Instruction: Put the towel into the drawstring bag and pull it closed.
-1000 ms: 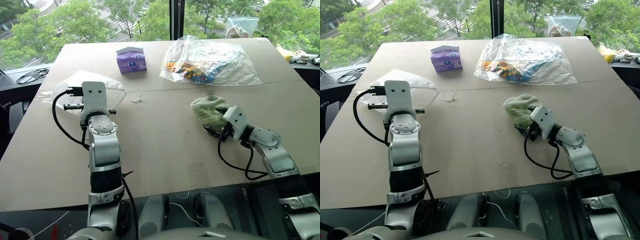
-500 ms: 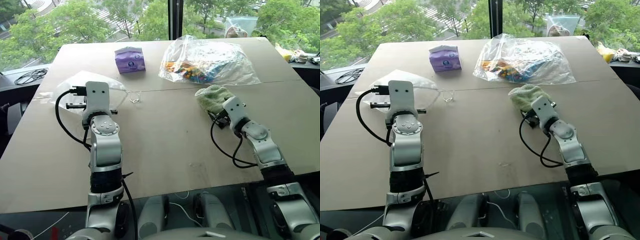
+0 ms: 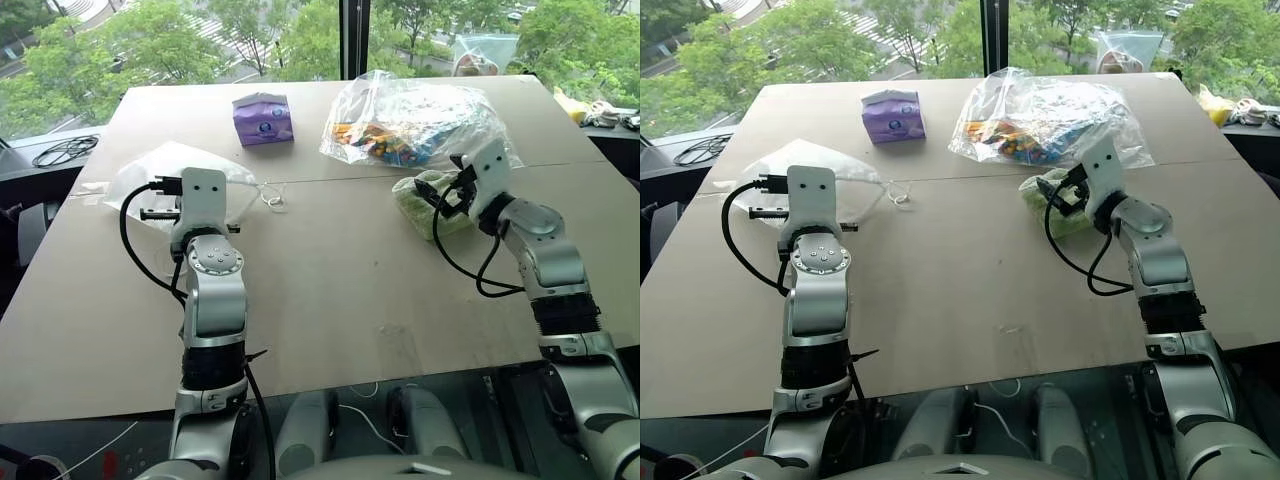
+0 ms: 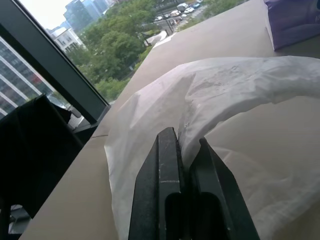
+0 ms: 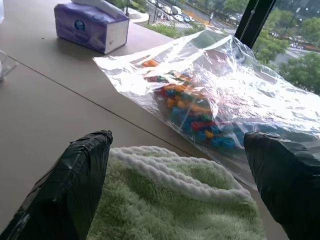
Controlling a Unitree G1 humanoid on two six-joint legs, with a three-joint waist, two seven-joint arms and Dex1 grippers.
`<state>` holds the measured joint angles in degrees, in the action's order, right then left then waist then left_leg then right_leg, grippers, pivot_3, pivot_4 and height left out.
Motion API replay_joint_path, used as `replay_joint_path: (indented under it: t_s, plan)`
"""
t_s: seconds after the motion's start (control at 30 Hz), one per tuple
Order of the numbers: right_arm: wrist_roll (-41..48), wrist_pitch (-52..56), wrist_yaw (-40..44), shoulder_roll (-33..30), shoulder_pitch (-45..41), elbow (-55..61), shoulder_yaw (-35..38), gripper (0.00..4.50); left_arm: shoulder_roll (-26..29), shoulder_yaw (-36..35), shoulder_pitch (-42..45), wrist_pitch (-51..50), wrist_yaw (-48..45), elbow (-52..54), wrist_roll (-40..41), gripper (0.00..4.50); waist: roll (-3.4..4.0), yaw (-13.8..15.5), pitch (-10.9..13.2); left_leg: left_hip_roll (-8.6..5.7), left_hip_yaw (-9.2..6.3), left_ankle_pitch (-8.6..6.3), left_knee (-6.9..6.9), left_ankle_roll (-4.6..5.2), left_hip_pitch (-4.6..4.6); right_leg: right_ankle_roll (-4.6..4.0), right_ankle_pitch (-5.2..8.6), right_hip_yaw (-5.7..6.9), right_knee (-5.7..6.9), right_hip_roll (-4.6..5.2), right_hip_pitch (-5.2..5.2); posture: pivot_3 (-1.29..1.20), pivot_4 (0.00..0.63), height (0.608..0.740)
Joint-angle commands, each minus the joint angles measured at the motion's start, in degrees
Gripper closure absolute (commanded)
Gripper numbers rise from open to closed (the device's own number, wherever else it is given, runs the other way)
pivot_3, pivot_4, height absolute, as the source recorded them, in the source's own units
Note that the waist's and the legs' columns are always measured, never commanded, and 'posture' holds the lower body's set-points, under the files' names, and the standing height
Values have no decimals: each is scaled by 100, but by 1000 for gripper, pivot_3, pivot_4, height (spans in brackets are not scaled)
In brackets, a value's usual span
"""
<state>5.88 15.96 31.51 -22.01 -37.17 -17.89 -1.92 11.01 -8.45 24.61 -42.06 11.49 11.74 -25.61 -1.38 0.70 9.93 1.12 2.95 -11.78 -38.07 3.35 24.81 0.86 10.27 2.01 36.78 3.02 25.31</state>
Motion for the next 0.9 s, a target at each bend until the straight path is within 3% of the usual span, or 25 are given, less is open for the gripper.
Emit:
replay_joint_path:
  t_s: [0.03, 0.13, 0.4, 0.6, 0.9]
  plan:
    - [-202, 60, -124, 63, -302, -345, -112, 0, 52, 38, 14, 101, 62, 170, -52, 4431, 0, -9, 0, 0, 1, 0, 1, 0, 2, 0, 0, -3, 0, 0, 2, 0, 150, 740]
    - [-513, 209, -434, 50, -532, -846, -215, 0, 74, 23, -7, 100, 60, 184, -60, 4431, 1, -23, 1, 0, 8, 0, 3, 0, 4, 1, -1, -8, 0, -2, 7, 0, 150, 740]
    - [-1391, -814, -1403, 8, -987, -1910, -452, 0, 92, -4, -18, 94, 98, 176, -79, 4431, 0, -5, 1, -1, 10, 0, 3, 1, 2, 14, 7, -7, 1, -2, 7, 0, 150, 740]
    - [-694, 290, -1948, 309, -1377, -2889, 421, 0, 102, 10, -30, 108, 125, 163, -91, 4431, 0, 3, 0, 0, 12, 0, 3, 1, 1, 2, -2, -11, 2, -2, 6, 0, 150, 740]
    - [168, 2285, -1033, 644, -1585, -3252, 795, 0, 122, 47, -33, 117, 170, 146, -100, 4431, -18, -9, -17, 2, -5, 0, 2, 0, -8, 1, 0, -1, -1, 2, -9, 0, 150, 740]
